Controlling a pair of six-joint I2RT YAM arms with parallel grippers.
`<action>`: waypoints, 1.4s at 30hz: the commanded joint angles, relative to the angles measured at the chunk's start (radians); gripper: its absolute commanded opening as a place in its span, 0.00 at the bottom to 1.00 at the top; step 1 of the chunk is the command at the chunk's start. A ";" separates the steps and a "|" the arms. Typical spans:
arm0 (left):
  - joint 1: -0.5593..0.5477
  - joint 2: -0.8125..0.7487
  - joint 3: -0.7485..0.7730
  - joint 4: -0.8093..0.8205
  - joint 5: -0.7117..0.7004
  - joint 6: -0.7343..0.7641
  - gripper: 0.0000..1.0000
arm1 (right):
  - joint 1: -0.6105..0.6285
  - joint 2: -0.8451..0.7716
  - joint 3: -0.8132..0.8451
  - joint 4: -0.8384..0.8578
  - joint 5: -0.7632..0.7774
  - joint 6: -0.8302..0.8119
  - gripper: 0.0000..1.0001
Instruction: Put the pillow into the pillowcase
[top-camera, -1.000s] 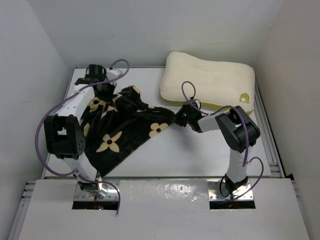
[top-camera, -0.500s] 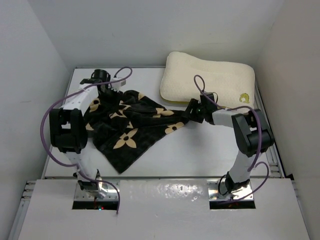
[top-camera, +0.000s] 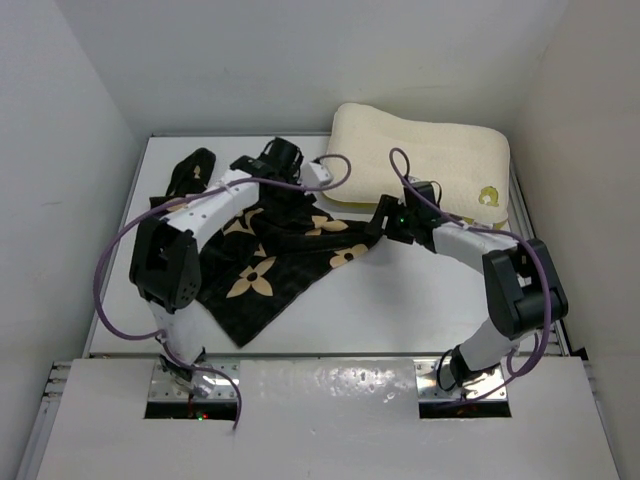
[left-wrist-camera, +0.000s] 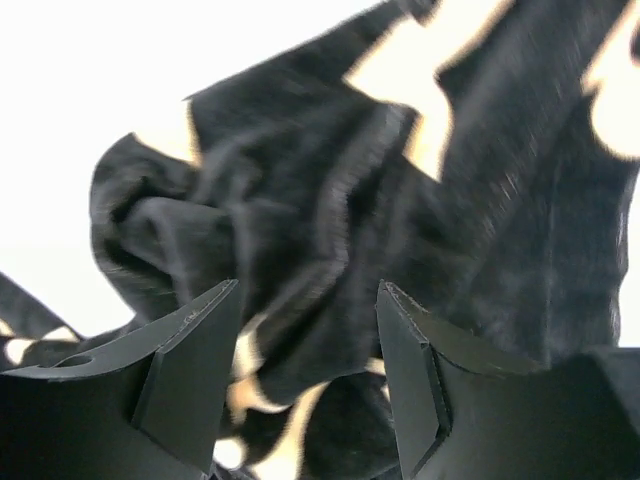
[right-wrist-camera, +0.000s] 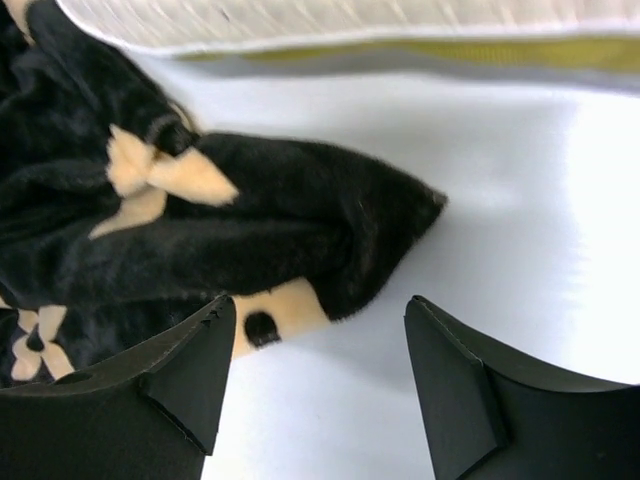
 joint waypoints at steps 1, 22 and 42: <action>-0.010 0.011 -0.083 0.030 -0.128 0.102 0.52 | -0.002 -0.041 -0.046 0.000 0.020 0.005 0.67; -0.007 0.022 0.079 -0.141 0.061 0.110 0.49 | -0.025 -0.095 -0.113 -0.001 0.025 0.002 0.66; -0.036 0.145 -0.023 -0.209 -0.182 0.159 0.41 | -0.043 -0.107 -0.170 0.029 0.000 0.026 0.65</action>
